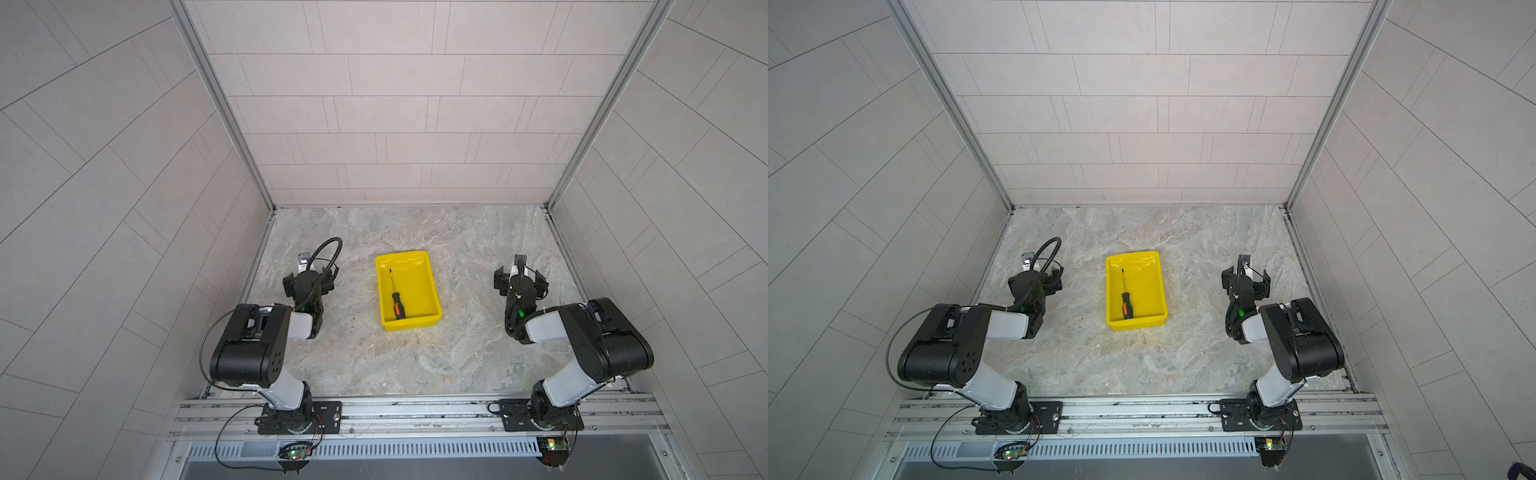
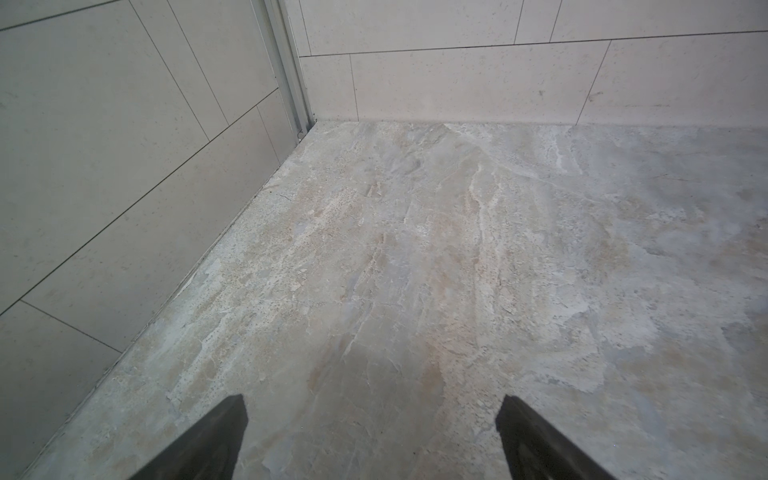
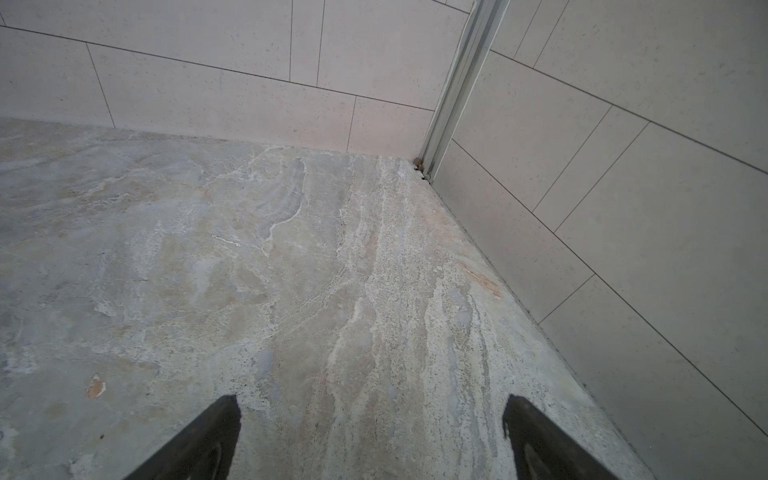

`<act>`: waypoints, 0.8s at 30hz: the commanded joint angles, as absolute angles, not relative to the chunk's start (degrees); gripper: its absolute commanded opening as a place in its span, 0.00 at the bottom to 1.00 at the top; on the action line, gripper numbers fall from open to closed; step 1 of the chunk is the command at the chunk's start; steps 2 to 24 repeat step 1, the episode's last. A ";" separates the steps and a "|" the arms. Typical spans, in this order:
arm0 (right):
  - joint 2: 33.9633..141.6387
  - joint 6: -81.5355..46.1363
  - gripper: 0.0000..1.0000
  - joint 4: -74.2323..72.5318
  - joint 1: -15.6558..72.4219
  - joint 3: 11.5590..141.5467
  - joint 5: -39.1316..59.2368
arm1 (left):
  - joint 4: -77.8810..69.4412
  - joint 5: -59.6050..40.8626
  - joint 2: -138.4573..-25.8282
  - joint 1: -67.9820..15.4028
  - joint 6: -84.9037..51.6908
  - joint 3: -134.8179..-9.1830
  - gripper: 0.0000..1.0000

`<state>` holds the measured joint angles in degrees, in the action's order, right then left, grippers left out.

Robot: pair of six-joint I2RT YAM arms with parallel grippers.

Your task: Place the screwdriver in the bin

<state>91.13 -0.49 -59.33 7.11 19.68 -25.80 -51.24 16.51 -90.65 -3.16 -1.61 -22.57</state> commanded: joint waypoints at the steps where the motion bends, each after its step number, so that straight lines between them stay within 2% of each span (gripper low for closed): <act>1: 91.18 -0.72 0.99 -59.89 7.24 19.45 -25.75 | -53.48 16.27 -91.01 -3.49 -1.41 -22.50 1.00; 24: 91.18 -0.72 0.99 -59.89 7.24 19.45 -25.75 | -53.48 16.27 -91.01 -3.49 -1.41 -22.50 1.00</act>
